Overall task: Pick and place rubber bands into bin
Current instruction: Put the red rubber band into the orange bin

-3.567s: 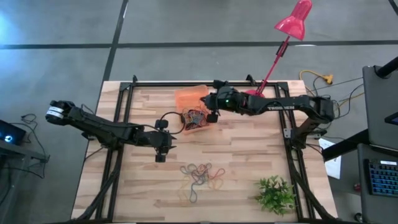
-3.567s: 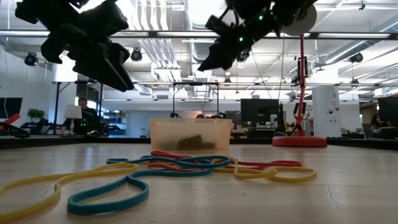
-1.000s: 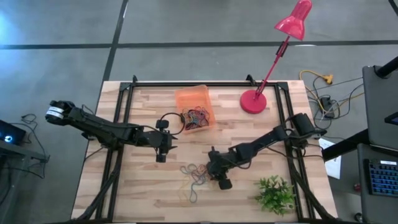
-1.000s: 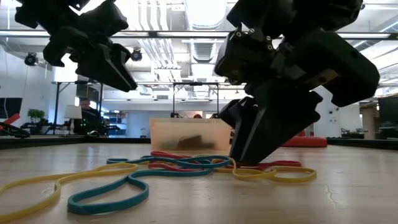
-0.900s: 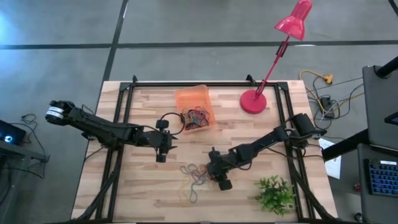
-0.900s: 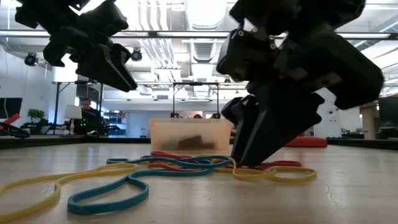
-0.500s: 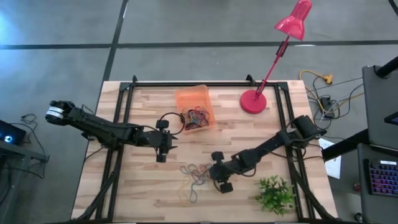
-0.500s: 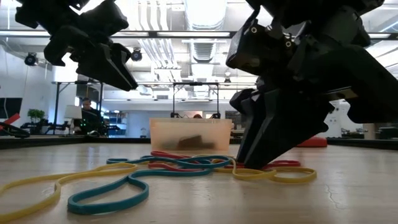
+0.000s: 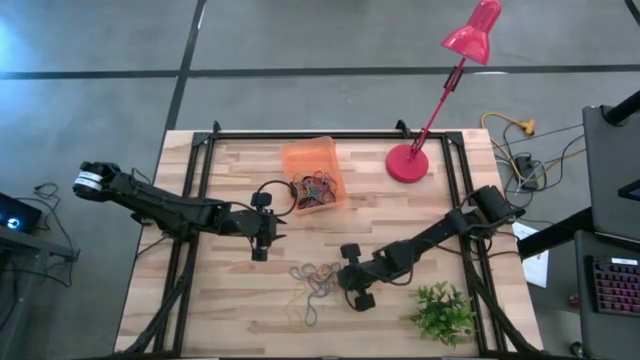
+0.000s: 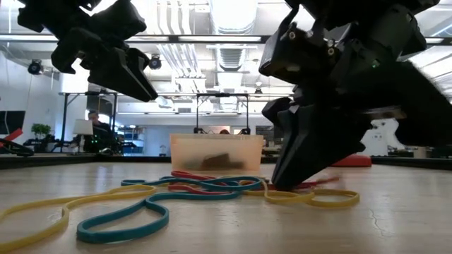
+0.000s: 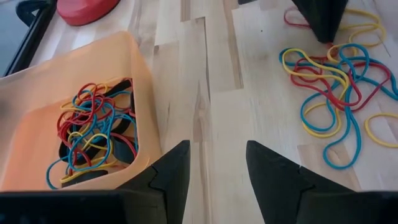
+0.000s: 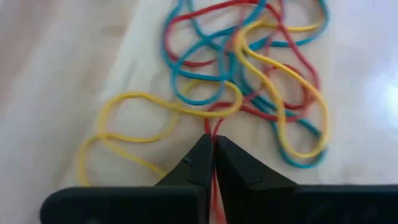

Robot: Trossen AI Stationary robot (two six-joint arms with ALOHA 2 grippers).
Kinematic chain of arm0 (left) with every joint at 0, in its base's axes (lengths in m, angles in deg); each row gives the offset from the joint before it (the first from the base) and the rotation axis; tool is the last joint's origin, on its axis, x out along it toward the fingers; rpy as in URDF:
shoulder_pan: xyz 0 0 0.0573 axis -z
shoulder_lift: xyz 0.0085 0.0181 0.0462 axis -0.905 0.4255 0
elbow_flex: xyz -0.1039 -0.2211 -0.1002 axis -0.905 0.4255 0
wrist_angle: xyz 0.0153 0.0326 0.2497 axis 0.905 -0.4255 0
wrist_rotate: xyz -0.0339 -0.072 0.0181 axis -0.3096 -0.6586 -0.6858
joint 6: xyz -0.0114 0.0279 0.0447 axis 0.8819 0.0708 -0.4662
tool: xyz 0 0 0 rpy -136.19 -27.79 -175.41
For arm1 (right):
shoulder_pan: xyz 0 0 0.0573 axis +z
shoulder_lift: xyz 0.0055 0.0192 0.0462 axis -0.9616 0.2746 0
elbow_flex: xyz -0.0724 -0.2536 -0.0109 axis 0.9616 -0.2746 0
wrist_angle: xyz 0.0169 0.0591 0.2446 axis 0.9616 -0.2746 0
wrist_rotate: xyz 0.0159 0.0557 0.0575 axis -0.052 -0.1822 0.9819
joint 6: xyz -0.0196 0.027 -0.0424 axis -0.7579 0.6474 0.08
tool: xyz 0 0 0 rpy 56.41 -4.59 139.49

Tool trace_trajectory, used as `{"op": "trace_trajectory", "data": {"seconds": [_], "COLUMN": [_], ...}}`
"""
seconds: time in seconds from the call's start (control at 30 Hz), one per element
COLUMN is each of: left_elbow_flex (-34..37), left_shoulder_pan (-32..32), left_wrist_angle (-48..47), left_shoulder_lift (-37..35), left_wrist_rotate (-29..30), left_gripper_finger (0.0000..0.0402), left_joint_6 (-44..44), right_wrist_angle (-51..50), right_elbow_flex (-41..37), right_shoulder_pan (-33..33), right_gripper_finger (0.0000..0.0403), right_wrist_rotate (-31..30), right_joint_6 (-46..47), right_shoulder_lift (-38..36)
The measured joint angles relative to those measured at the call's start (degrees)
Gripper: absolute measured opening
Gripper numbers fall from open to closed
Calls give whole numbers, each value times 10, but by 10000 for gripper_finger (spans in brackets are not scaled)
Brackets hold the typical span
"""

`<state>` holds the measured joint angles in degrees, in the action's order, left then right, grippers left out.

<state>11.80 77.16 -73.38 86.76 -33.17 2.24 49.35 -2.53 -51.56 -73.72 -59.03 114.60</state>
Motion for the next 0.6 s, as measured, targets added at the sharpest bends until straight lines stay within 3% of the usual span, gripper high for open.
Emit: {"op": "trace_trajectory", "data": {"seconds": [0.6], "left_elbow_flex": [5], "left_shoulder_pan": [0], "left_wrist_angle": [1], "left_shoulder_lift": [0], "left_wrist_rotate": [0], "left_gripper_finger": [142], "left_joint_6": [0], "right_wrist_angle": [-79], "right_elbow_flex": [-2], "right_shoulder_pan": [4], "right_gripper_finger": [8], "right_wrist_rotate": [-185], "right_joint_6": [-67], "right_shoulder_lift": [-149]}}
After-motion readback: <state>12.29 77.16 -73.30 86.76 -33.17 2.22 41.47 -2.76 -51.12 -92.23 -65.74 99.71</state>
